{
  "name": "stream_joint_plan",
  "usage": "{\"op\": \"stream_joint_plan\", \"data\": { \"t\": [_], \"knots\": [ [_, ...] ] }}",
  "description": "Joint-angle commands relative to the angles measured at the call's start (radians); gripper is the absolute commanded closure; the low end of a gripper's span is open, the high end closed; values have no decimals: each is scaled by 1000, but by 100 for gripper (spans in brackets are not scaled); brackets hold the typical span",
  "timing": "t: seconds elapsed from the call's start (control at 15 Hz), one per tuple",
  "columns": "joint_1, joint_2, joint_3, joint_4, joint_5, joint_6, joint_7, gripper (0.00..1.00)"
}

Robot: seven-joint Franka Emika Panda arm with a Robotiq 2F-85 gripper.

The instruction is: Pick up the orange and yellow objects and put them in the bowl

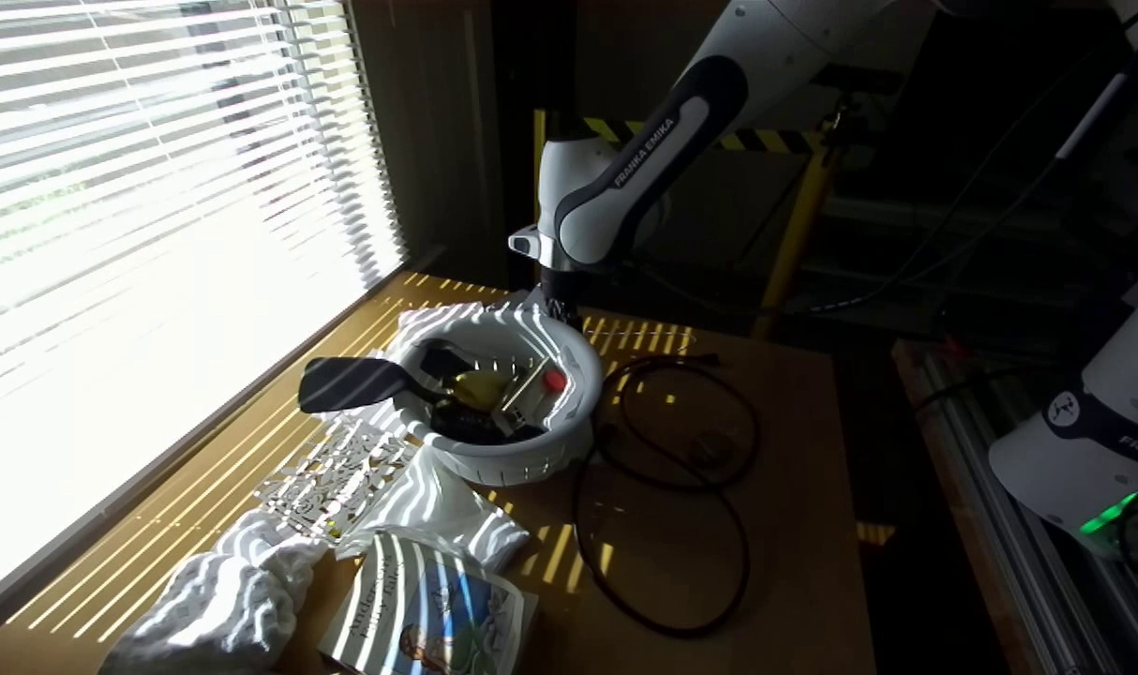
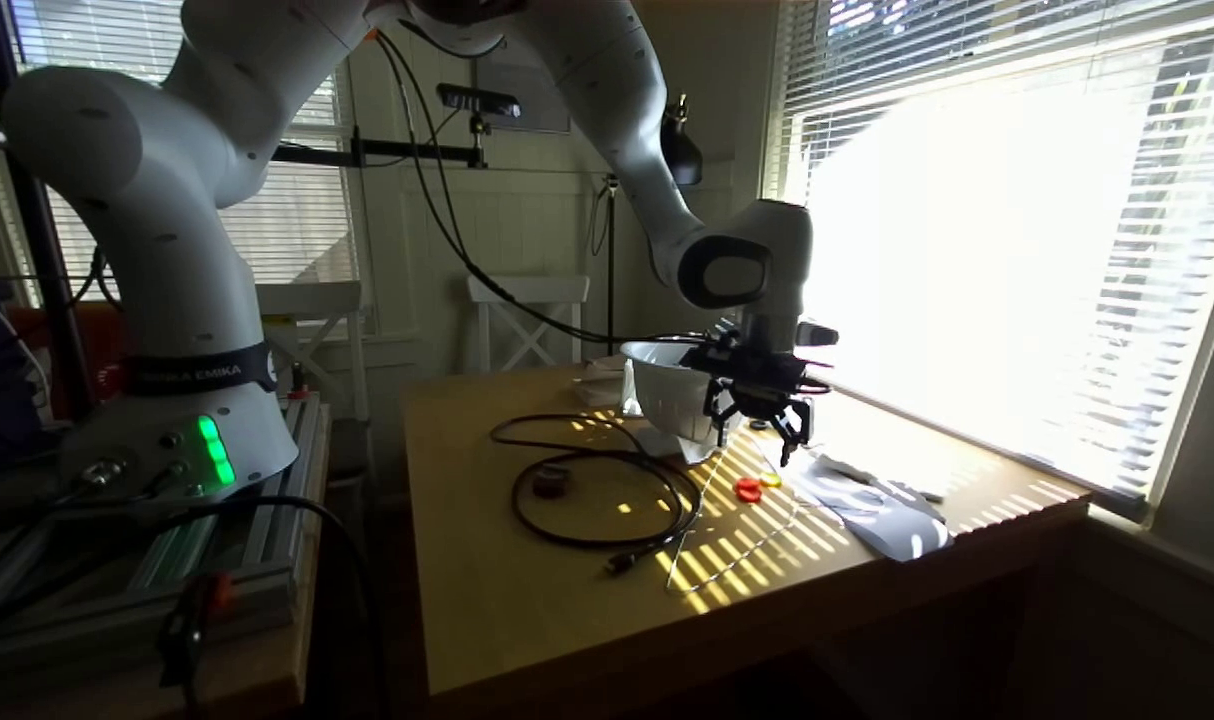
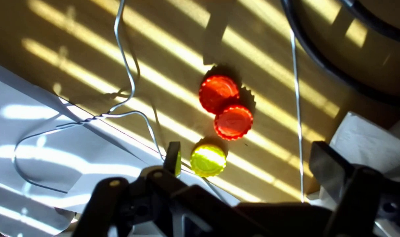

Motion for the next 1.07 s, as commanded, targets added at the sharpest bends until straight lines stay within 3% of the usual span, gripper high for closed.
{"op": "stream_joint_plan", "data": {
  "t": [0.0,0.53,0.67,0.73,1.0],
  "knots": [
    [39,82,-38,107,-36,-33,104,0],
    [43,151,-43,174,-64,-90,176,2],
    [48,151,-50,163,-75,-82,196,26],
    [50,147,-52,151,-82,-75,204,28],
    [52,104,-66,96,-103,-62,253,57]
  ]
}}
